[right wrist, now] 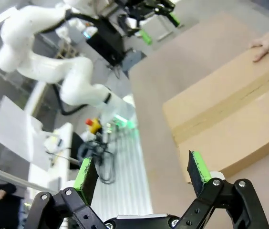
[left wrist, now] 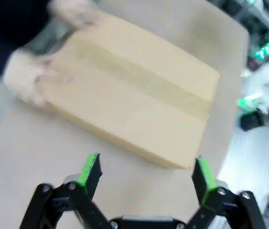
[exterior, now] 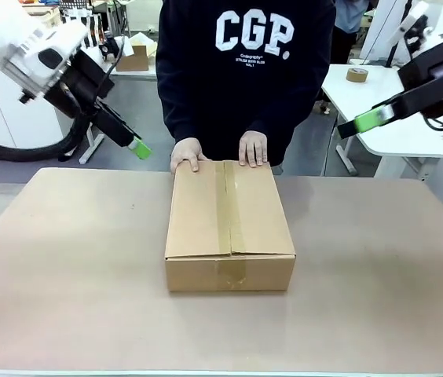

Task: Pack the gift set into the box.
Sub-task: Press and hold the closed box until the human finishes sealing it.

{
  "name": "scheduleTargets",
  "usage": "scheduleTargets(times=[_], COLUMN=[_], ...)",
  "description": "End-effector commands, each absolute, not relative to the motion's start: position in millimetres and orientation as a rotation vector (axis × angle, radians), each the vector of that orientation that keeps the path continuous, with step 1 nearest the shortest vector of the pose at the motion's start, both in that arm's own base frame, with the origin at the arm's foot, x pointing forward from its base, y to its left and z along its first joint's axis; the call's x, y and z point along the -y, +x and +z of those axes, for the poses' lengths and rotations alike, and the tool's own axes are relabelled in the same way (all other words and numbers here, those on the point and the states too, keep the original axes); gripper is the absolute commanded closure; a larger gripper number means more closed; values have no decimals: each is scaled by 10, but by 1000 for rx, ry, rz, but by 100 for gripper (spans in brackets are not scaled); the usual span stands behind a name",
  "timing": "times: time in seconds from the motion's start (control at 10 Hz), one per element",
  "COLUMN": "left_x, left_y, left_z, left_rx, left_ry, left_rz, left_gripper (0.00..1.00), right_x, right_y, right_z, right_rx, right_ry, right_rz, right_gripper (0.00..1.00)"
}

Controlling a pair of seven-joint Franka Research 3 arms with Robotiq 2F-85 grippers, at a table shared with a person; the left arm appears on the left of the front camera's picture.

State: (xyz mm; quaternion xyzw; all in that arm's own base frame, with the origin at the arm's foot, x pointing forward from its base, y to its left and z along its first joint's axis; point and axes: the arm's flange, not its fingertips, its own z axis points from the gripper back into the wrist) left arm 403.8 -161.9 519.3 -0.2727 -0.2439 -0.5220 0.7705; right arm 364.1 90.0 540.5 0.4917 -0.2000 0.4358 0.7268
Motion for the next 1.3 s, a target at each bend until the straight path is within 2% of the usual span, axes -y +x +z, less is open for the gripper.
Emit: scheduleTargets(times=[0.0, 0.1, 0.2, 0.3, 0.4, 0.5, 0.6, 0.7, 0.9, 1.2], left_x=[1882, 1886, 1833, 1772, 1730, 1740, 1764, 1799, 1874, 1994], left_y=[4236, 4264, 4283, 4343, 4368, 4363, 4342, 4302, 4234, 4327], left_z=[4914, 4783, 4617, 4403, 4180, 3999, 3836, 3700, 3514, 3450], left_rx=[759, 920, 973, 948, 911, 906, 954, 922, 912, 904], left_ry=[-1101, -1179, -1287, -1313, -1304, -1232, -1053, -1046, -951, -846], left_rz=[-1624, -1705, -1753, -1736, -1712, -1705, -1757, -1693, -1636, -1589], left_gripper=[0, 0, 0, 0, 0, 0, 0, 0, 0, 0], right_x=[-1286, -1390, -1445, -1526, -1672, -1814, -1876, -1865, -1815, -1882], right_y=[3877, 3916, 3931, 3919, 3918, 3940, 3989, 4071, 4142, 4138], right_z=[5023, 4834, 4642, 4468, 4280, 4094, 3925, 3775, 3686, 3582], right_rx=[580, 673, 813, 887, 902, 867, 834, 789, 818, 794], right_ry=[937, 906, 889, 825, 836, 932, 995, 982, 926, 875], right_rz=[1217, 1332, 1411, 1448, 1484, 1498, 1480, 1405, 1287, 1263], right_gripper=[0, 0, 0, 0, 0, 0, 0, 0, 0, 0])
